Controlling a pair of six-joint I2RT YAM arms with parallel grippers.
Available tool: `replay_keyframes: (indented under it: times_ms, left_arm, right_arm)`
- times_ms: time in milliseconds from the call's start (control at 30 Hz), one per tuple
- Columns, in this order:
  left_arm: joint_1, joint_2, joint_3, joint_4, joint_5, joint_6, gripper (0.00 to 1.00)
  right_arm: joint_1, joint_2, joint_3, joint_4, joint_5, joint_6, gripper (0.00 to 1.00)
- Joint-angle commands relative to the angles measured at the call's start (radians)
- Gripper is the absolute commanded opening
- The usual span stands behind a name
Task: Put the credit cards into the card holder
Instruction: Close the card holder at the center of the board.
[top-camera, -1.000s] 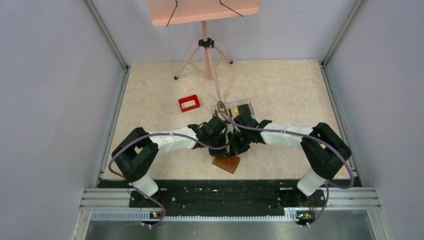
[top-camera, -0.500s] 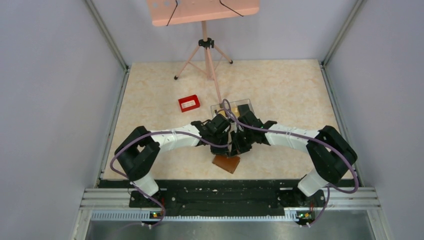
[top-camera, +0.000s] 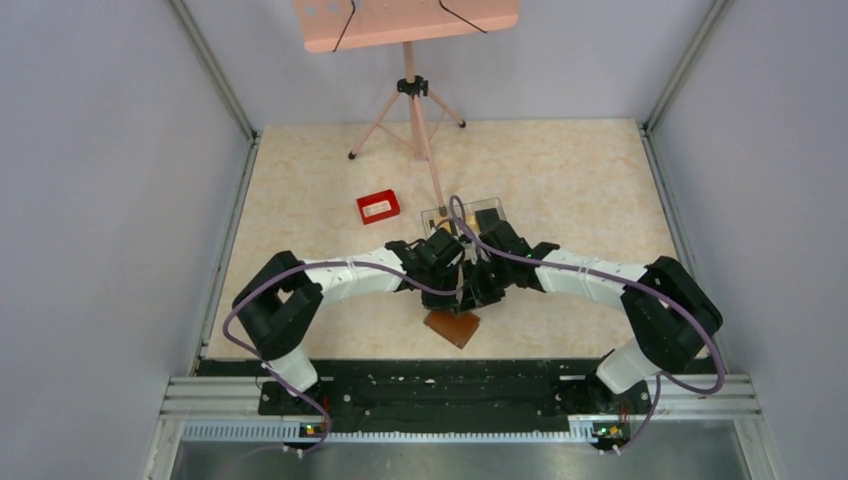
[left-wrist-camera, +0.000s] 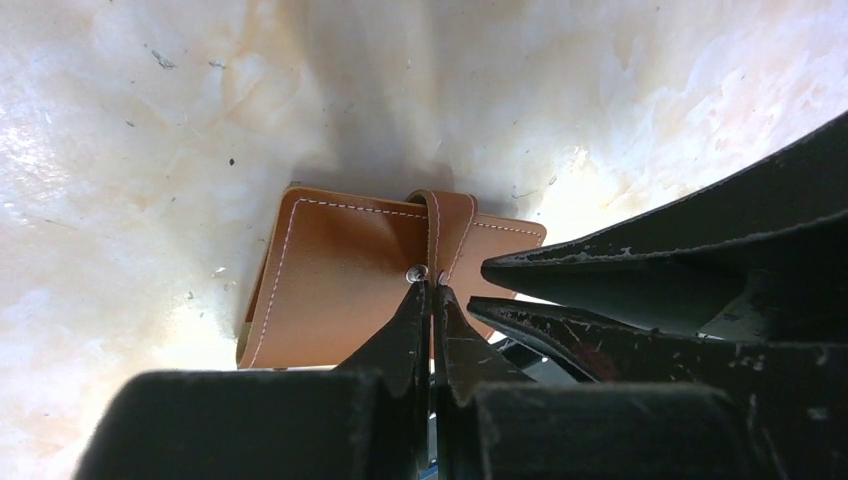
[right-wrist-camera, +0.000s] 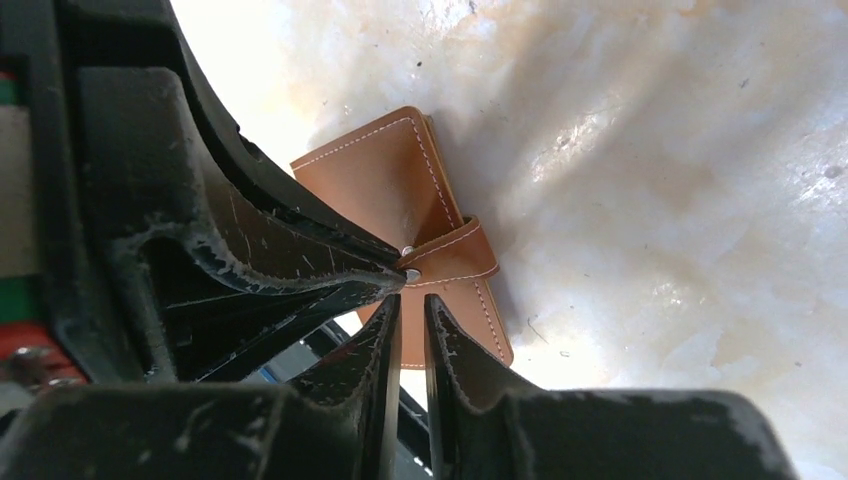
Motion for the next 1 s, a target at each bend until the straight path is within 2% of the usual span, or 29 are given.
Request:
replay_keyframes:
  times_ms: [0,200,667,900,967]
  left_arm:
    - [-0.006,0.014,0.049,-0.052,-0.019,0.039,0.00]
    - [-0.013,0.030,0.073,-0.104,-0.058,0.059,0.00]
    - [-0.018,0.054,0.079,-0.121,-0.061,0.059,0.01]
    - [-0.018,0.025,0.103,-0.153,-0.097,0.068,0.26]
    - [-0.018,0.021,0.120,-0.175,-0.119,0.076,0.29]
  right_arm:
    - [-0.010,-0.027,0.007,0.061,-0.035,-0.001,0.12]
    - [-0.010,0.043,0.026,0.099,-0.085,0.005,0.01]
    - [-0.010,0.163,0.045,0.147,-0.139,0.024,0.00]
    - [-0.007,0.195,0.027,0.151,-0.153,0.027,0.00]
    - [-0.005,0.197,0.026,0.148,-0.151,0.027,0.00]
